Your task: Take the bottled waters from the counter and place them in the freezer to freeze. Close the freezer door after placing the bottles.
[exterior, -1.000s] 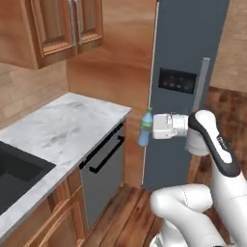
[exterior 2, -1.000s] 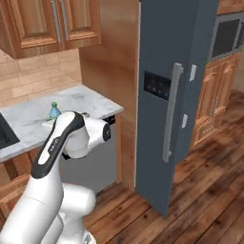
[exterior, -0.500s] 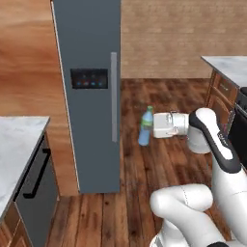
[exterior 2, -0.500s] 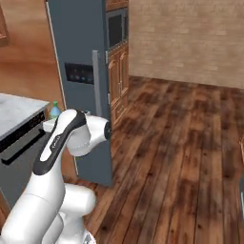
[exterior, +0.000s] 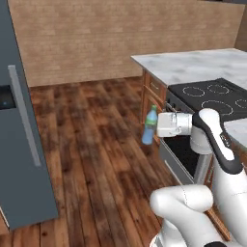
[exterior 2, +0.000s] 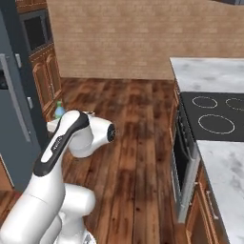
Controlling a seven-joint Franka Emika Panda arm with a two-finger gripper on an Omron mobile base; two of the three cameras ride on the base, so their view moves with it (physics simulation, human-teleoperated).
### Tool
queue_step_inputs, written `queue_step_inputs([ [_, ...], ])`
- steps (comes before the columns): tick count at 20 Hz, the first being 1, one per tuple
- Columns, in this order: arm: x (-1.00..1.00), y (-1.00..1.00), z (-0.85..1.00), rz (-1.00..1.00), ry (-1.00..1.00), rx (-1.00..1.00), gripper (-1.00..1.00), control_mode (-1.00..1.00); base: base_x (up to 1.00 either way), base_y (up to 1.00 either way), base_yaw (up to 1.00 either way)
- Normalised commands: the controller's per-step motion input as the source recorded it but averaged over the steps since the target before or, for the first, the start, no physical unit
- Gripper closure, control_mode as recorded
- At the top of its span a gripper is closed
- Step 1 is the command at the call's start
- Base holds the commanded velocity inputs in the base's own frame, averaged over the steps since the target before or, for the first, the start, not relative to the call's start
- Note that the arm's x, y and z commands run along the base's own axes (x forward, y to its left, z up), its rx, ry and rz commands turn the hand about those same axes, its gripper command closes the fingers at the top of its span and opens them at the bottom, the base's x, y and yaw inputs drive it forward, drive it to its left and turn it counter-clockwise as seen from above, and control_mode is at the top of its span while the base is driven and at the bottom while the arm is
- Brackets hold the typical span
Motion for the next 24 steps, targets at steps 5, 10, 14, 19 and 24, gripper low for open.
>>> queue_step_inputs([
  [5, 0.0, 0.0, 0.0, 0.0, 0.0, 0.0, 1.0, 1.0, 1.0, -0.44, -0.05],
  [10, 0.0, 0.0, 0.0, 0.0, 0.0, 0.0, 1.0, 1.0, 1.0, -0.07, 0.01],
  [14, 0.0, 0.0, 0.0, 0.0, 0.0, 0.0, 1.0, 1.0, 1.0, 0.0, 0.06],
  [19, 0.0, 0.0, 0.0, 0.0, 0.0, 0.0, 1.0, 1.0, 1.0, 0.0, 0.12],
  [24, 0.0, 0.0, 0.0, 0.0, 0.0, 0.0, 1.0, 1.0, 1.0, 0.0, 0.14],
])
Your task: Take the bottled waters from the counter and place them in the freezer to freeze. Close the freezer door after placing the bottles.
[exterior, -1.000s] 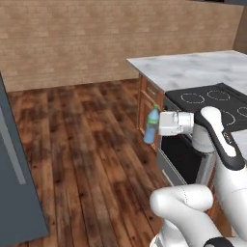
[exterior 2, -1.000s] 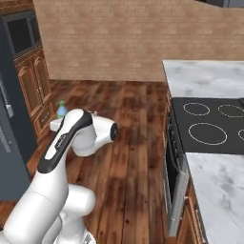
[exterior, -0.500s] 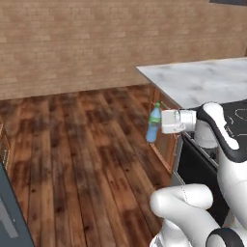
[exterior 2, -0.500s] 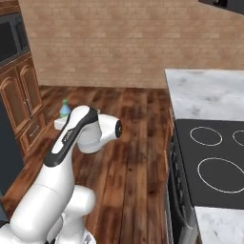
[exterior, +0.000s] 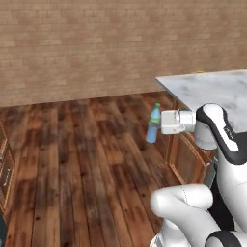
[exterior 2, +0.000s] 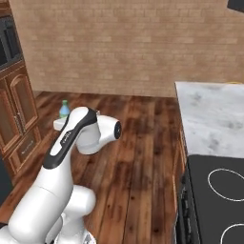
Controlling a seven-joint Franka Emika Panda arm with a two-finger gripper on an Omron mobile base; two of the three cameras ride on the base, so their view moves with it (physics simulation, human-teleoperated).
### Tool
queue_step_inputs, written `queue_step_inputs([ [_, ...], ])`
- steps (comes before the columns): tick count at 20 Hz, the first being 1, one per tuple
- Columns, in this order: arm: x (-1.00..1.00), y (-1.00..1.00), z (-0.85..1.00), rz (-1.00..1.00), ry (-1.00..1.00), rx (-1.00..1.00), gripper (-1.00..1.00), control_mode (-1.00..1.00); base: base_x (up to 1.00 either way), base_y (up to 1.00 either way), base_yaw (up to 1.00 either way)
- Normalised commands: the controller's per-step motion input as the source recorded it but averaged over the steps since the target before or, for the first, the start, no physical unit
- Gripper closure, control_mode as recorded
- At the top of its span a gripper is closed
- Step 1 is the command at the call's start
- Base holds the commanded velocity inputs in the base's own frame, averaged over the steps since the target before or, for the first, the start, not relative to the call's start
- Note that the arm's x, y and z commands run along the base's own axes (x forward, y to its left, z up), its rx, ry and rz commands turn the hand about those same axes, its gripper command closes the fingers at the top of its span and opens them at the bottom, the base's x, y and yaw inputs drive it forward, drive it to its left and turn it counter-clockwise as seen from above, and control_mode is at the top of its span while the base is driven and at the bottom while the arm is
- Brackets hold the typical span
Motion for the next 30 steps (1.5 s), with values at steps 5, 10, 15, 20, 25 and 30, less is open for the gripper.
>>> queue_step_inputs([
  [5, 0.0, 0.0, 0.0, 0.0, 0.0, 0.0, 1.0, 1.0, 1.0, 0.0, 0.17],
  [10, 0.0, 0.0, 0.0, 0.0, 0.0, 0.0, 1.0, 1.0, 0.95, 0.0, 0.27],
  [15, 0.0, 0.0, 0.0, 0.0, 0.0, 0.0, 1.0, 1.0, 0.52, 0.0, 0.46],
  [20, 0.0, 0.0, 0.0, 0.0, 0.0, 0.0, 1.0, 1.0, 0.36, 0.0, 0.68],
  [25, 0.0, 0.0, 0.0, 0.0, 0.0, 0.0, 1.0, 1.0, 0.14, 0.0, 0.75],
  [30, 0.0, 0.0, 0.0, 0.0, 0.0, 0.0, 1.0, 1.0, 0.22, -0.19, 0.71],
])
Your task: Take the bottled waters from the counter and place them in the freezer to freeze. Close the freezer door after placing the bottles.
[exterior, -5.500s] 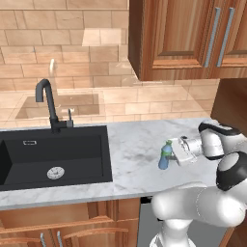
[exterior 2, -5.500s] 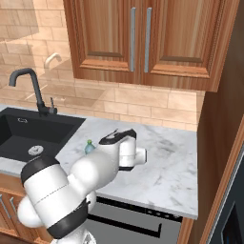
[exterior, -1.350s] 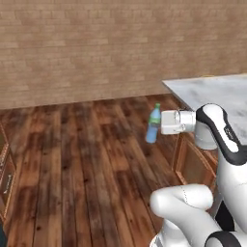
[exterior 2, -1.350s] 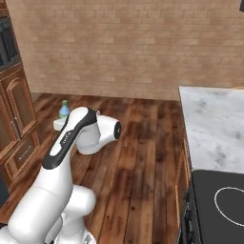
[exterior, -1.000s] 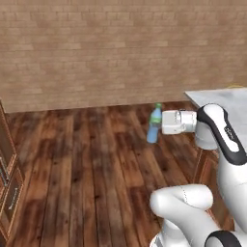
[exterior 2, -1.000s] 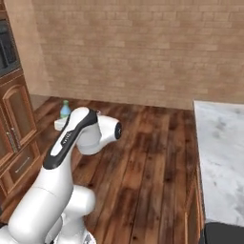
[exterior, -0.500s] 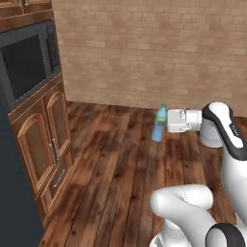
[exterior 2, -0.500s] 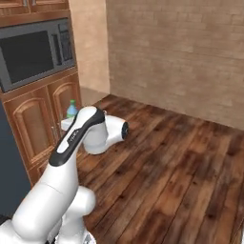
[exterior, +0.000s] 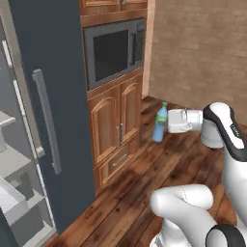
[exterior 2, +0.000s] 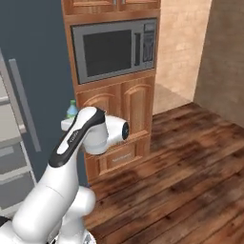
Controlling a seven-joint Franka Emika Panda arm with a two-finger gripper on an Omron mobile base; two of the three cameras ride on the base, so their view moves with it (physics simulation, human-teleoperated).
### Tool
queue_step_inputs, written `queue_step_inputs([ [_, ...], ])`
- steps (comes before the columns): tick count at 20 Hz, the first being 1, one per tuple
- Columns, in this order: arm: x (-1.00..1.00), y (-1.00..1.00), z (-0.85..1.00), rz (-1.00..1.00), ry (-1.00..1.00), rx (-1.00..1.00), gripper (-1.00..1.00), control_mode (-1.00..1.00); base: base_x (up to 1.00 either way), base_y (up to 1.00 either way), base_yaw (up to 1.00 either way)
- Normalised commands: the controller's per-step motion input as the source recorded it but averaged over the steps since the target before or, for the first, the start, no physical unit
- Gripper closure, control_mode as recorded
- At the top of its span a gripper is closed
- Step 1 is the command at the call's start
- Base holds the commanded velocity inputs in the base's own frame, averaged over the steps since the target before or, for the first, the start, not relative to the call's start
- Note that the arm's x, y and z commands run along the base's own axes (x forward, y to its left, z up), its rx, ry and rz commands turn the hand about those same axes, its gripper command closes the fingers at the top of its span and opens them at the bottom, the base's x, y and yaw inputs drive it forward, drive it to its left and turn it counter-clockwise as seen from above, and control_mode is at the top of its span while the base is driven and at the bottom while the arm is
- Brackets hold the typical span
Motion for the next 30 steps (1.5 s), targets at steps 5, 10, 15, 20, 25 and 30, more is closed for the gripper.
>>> queue_step_inputs([
  [5, 0.0, 0.0, 0.0, 0.0, 0.0, 0.0, 1.0, 1.0, 0.88, -0.61, 0.51],
  [10, 0.0, 0.0, 0.0, 0.0, 0.0, 0.0, 1.0, 1.0, 0.47, -0.25, 0.66],
  [15, 0.0, 0.0, 0.0, 0.0, 0.0, 0.0, 1.0, 1.0, 0.45, -0.2, 0.62],
  [20, 0.0, 0.0, 0.0, 0.0, 0.0, 0.0, 1.0, 1.0, 0.07, 0.15, 0.5],
  [25, 0.0, 0.0, 0.0, 0.0, 0.0, 0.0, 1.0, 1.0, 0.12, 0.11, 0.32],
  [30, 0.0, 0.0, 0.0, 0.0, 0.0, 0.0, 1.0, 1.0, 0.32, 0.34, 0.16],
])
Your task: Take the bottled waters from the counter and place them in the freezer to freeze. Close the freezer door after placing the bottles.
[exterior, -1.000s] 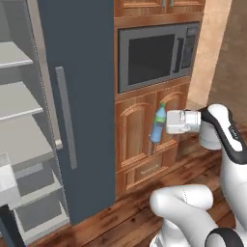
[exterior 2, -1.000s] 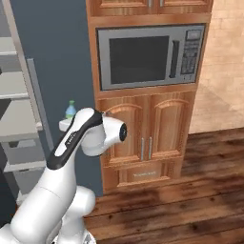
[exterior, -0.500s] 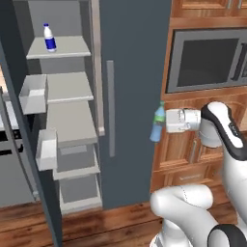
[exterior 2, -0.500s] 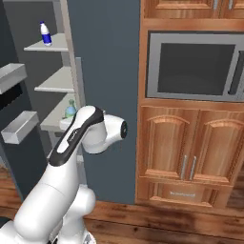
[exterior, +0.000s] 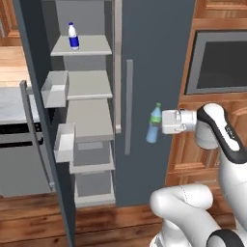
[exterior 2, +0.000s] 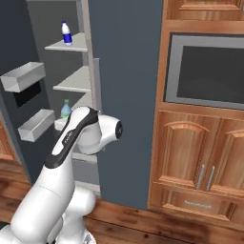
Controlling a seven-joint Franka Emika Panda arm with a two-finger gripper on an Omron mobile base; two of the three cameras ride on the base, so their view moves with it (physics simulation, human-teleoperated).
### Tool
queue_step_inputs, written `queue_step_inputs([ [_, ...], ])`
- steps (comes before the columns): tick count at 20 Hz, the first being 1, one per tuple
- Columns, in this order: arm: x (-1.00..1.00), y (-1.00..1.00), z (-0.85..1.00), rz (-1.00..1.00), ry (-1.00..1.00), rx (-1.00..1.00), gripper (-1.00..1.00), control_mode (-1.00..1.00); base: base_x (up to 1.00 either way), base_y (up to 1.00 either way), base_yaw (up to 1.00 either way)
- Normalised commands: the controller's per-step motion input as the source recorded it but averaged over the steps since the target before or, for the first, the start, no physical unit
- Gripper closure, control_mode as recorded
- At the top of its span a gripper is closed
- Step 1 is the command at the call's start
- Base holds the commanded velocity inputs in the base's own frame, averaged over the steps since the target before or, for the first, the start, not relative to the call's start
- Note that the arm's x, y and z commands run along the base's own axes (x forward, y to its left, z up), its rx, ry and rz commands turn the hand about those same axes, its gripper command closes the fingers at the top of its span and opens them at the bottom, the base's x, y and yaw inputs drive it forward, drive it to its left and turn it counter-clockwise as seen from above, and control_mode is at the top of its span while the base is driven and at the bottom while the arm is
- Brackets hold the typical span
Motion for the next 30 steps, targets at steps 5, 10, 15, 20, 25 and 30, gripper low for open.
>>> queue_step_inputs([
  [5, 0.0, 0.0, 0.0, 0.0, 0.0, 0.0, 1.0, 1.0, 0.68, 0.34, 0.02],
  [10, 0.0, 0.0, 0.0, 0.0, 0.0, 0.0, 1.0, 1.0, 0.79, 0.12, 0.0],
  [15, 0.0, 0.0, 0.0, 0.0, 0.0, 0.0, 1.0, 1.0, 0.58, 0.07, 0.0],
  [20, 0.0, 0.0, 0.0, 0.0, 0.0, 0.0, 1.0, 1.0, 0.22, 0.33, -0.03],
  [25, 0.0, 0.0, 0.0, 0.0, 0.0, 0.0, 1.0, 1.0, -0.15, 0.33, 0.21],
  [30, 0.0, 0.0, 0.0, 0.0, 0.0, 0.0, 1.0, 1.0, 0.0, 0.14, 0.01],
])
